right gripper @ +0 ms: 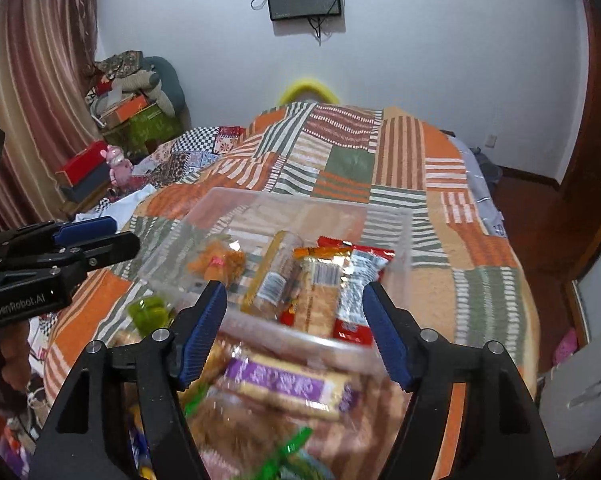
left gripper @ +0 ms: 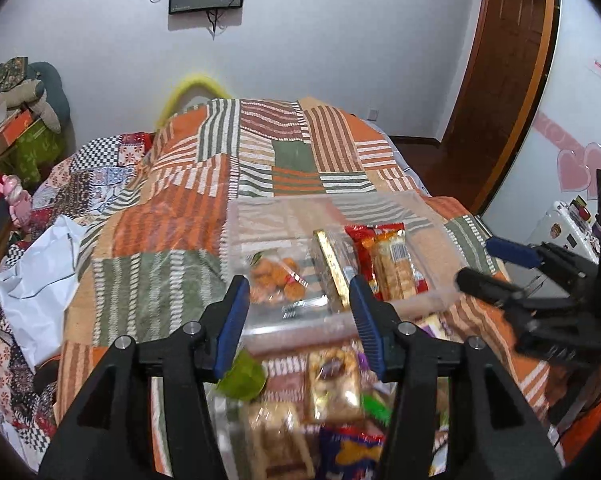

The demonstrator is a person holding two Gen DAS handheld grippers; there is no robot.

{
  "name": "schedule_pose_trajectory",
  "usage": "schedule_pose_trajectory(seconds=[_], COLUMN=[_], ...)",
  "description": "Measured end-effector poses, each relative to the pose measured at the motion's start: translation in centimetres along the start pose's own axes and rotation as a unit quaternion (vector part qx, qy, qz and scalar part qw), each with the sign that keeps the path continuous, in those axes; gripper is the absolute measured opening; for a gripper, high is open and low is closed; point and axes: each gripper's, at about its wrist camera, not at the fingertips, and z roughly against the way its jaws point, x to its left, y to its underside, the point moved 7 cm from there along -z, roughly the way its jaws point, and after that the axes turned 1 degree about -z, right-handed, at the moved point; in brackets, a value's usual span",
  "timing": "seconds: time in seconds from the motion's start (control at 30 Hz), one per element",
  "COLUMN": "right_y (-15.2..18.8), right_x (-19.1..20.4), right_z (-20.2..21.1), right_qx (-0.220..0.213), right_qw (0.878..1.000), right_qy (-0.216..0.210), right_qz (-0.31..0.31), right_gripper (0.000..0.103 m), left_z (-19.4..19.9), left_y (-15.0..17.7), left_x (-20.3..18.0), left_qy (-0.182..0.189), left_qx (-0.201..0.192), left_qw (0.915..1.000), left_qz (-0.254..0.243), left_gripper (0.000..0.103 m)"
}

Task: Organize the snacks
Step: 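Grasp the square biscuit cake with the left gripper while the right grasps the clear cookie bag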

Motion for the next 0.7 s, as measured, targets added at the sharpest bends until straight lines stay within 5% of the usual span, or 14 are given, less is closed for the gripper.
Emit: schedule_pose_trajectory(seconds=[0.33, 0.7], right_y=[4.6, 9.5], right_x=[0.4, 2.6], right_z=[1.8, -0.5], right_qx=[0.015, 0.071], right_qw=[1.0, 0.997], right_qy=[0.006, -0.021], right_qz=[0.015, 0.026], right_gripper=[0.076, 0.081], left_z=[2.1, -0.4], left_y=[5.3, 10.7], left_x=[1.0, 1.6], left_qy=[-0.012, 0.0], left_qx=[0.026, 0.086], left_qw=[0.9996, 0.996], left_qz=[-0.003, 0.025], left_gripper=[0.062, 0.063])
